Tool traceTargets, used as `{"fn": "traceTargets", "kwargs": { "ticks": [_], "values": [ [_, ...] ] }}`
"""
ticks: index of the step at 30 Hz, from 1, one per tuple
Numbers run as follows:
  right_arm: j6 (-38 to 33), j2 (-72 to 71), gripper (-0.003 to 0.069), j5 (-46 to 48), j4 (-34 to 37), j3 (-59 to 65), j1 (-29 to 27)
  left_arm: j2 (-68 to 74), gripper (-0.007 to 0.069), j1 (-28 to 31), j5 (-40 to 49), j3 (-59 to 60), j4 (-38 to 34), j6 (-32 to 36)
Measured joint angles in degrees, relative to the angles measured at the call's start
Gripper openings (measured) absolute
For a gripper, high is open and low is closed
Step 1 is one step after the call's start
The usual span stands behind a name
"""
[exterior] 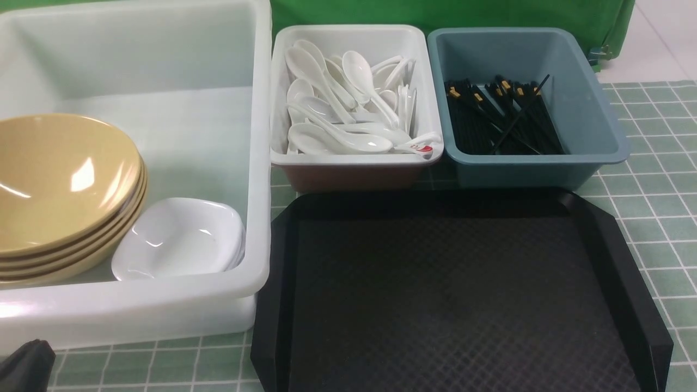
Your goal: On blue table put chopsticks spoon bowls plates into blue grey white boxes.
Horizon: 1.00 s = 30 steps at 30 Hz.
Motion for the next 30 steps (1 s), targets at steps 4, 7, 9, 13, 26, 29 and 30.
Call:
{"fn": "traceTargets", "kwargs": {
  "ticks": [4,7,9,13,26,29,30],
  "values": [
    [0.00,0.00,0.0078,0.00,0.00,0.00,0.00,0.00,0.0002,0.00,-0.03,0.00,0.01,0.32],
    [0.00,0.00,0.0078,0.00,0.00,0.00,0.00,0.00,0.0002,0.00,-0.03,0.00,0.01,0.32],
    [0.00,0.00,0.0078,0.00,0.00,0.00,0.00,0.00,0.0002,0.00,-0.03,0.00,0.01,0.32],
    [0.00,0.00,0.0081,0.00,0.00,0.00,0.00,0.00,0.0002,0.00,-0.03,0.00,0.01,0.32],
    [0.00,0.00,0.0090,0.05,0.00,0.00,0.00,0.00,0.0002,0.00,-0.03,0.00,0.01,0.32],
    [0.00,0.00,0.0093,0.05,0.00,0.00,0.00,0.00,0.0002,0.00,-0.03,0.00,0.01,0.32],
    [0.00,0.00,0.0094,0.05,0.00,0.00,0.00,0.00,0.0002,0.00,-0.03,0.00,0.01,0.32]
  ]
}}
